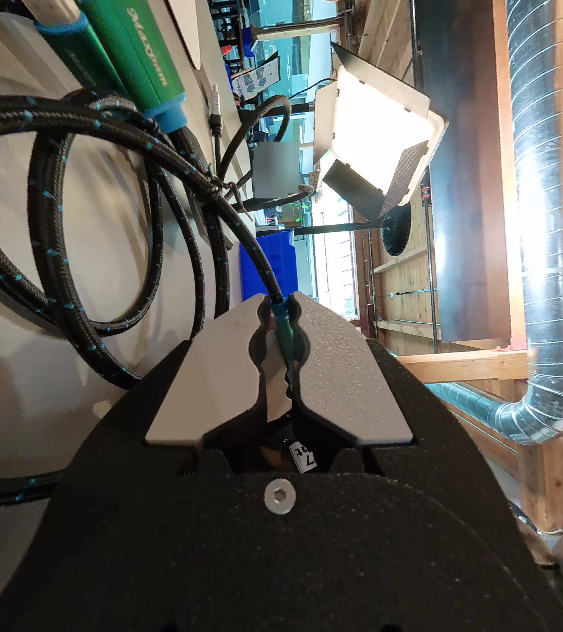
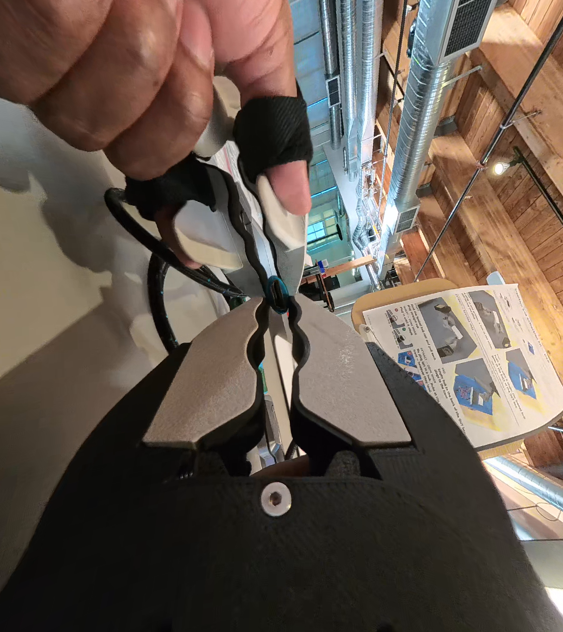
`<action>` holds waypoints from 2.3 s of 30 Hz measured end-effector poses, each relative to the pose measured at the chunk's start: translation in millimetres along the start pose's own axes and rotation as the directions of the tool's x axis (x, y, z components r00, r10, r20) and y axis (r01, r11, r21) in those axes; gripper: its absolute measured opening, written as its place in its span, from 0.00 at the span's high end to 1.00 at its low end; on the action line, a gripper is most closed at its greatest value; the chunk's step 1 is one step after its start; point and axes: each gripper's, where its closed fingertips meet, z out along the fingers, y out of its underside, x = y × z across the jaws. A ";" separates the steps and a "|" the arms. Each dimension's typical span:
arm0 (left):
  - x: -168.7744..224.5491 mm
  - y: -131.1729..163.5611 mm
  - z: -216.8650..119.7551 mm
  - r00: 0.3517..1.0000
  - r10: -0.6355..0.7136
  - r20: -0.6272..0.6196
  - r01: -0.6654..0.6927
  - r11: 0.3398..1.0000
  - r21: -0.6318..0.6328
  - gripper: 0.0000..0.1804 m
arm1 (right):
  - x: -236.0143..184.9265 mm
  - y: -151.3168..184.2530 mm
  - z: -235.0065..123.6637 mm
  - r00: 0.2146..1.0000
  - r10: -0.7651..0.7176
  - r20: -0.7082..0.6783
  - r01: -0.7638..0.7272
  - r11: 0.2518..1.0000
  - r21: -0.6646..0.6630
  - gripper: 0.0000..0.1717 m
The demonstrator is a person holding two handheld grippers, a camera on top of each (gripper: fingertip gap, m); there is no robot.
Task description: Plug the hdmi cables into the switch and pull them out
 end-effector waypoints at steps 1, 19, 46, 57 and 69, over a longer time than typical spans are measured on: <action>0.4 -0.3 0.7 1.000 -0.003 -0.010 0.003 1.000 0.000 0.95 | 0.6 0.3 0.3 1.000 -0.002 -0.001 0.002 1.000 0.001 0.94; -3.0 -10.8 9.8 0.999 0.028 0.045 -0.027 1.000 -0.006 0.95 | 2.9 32.4 -8.6 0.999 0.002 0.041 -0.001 1.000 -0.027 0.88; -47.6 -95.1 20.1 0.912 0.070 0.403 -0.247 0.881 0.405 0.95 | -24.3 110.2 37.5 0.943 -0.180 0.280 0.250 0.938 -0.239 0.92; -59.3 -107.7 -5.1 0.880 0.133 0.455 -0.343 0.842 0.417 0.94 | -31.2 75.1 39.4 0.957 -0.151 0.249 0.203 0.959 -0.200 0.84; -62.9 -103.2 -0.5 0.906 0.108 0.410 -0.278 0.881 0.382 0.95 | -32.7 78.0 65.9 0.963 -0.101 0.251 0.166 0.952 -0.256 0.88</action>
